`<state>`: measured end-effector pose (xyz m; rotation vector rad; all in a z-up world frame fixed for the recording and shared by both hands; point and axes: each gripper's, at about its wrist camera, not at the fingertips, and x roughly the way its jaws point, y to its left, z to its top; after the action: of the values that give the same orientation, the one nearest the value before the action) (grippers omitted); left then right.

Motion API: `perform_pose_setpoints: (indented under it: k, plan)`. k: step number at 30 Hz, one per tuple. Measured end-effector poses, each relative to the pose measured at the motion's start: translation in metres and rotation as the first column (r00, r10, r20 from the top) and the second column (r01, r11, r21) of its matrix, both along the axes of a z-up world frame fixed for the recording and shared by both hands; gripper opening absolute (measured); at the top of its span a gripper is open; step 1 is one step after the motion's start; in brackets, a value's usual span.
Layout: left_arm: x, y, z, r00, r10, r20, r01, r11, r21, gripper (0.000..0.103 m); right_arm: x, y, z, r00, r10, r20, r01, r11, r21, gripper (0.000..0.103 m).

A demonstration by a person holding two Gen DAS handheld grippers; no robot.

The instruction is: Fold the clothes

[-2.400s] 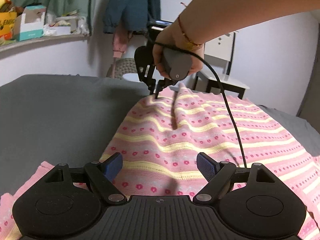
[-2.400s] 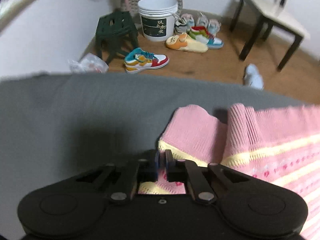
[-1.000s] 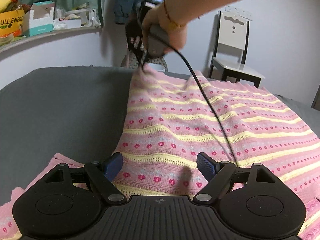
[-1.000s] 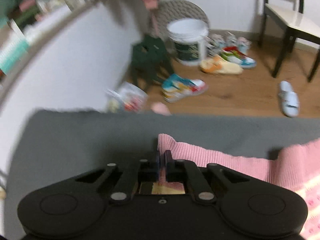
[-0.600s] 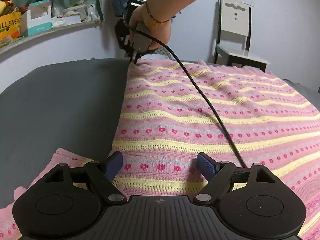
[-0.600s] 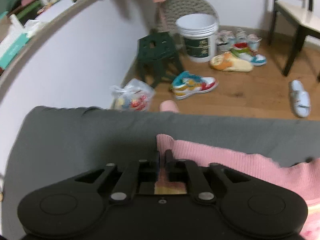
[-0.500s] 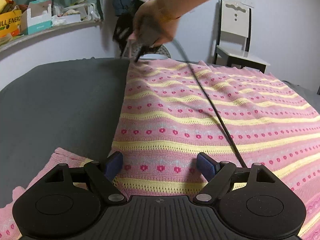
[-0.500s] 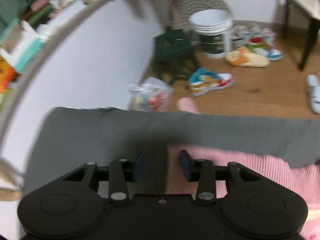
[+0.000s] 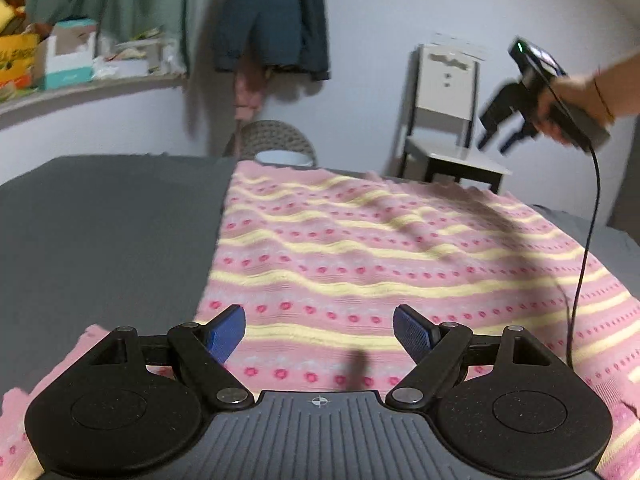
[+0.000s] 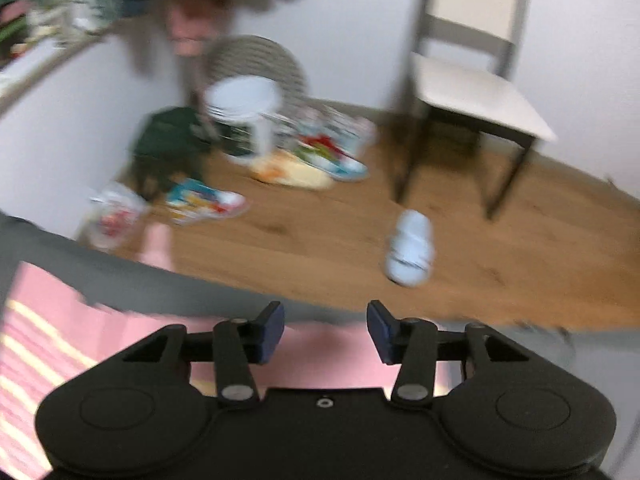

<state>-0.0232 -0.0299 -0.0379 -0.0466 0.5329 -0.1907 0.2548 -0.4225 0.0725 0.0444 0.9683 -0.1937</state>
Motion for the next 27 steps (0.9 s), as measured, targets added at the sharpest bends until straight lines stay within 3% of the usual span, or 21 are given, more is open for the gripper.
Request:
perform_pose_setpoints:
  k: [3,10,11,12,13,14,18,21,27]
  plan:
    - [-0.001,-0.005,0.001,0.999,-0.027,0.04,0.026,1.0,0.012,0.082,-0.009,-0.029,-0.026,0.998,-0.062,-0.019,0.062,0.998,-0.007,0.046]
    - [-0.001,-0.017,-0.007,0.996,-0.08,0.047,0.08,0.997,0.017,0.082,-0.006,-0.066,-0.068,0.997,-0.074,-0.003,0.074,0.997,0.019,0.042]
    - [-0.002,-0.018,-0.008,0.994,-0.098,0.047,0.097,0.995,0.023,0.082,-0.005,-0.068,-0.071,0.998,-0.064,0.02,0.063,0.997,0.04,0.037]
    - [-0.003,-0.021,-0.009,0.994,-0.103,0.044,0.102,0.994,0.029,0.082,-0.005,-0.07,-0.072,0.998,-0.051,0.038,0.049,0.997,0.063,0.02]
    - [-0.003,-0.022,-0.012,0.994,-0.104,0.036,0.103,0.994,0.037,0.082,-0.003,-0.071,-0.073,0.999,-0.031,0.045,0.026,0.995,0.093,0.01]
    - [-0.002,-0.024,-0.013,0.994,-0.105,0.024,0.104,0.994,0.044,0.082,-0.003,-0.07,-0.072,0.998,-0.01,0.055,0.004,0.995,0.101,0.006]
    - [-0.003,-0.026,-0.016,0.995,-0.103,0.014,0.102,0.993,0.056,0.082,-0.004,-0.062,-0.057,0.991,0.059,0.119,-0.056,0.998,-0.031,0.005]
    - [-0.004,-0.026,-0.017,0.996,-0.092,0.008,0.091,0.994,0.064,0.082,-0.006,-0.081,-0.044,0.977,-0.077,0.198,0.09,0.994,-0.058,0.005]
    - [-0.001,-0.022,-0.019,0.998,-0.055,-0.024,0.056,0.996,0.065,0.082,-0.002,-0.083,-0.074,0.969,-0.189,0.16,0.219,0.955,-0.199,0.004]
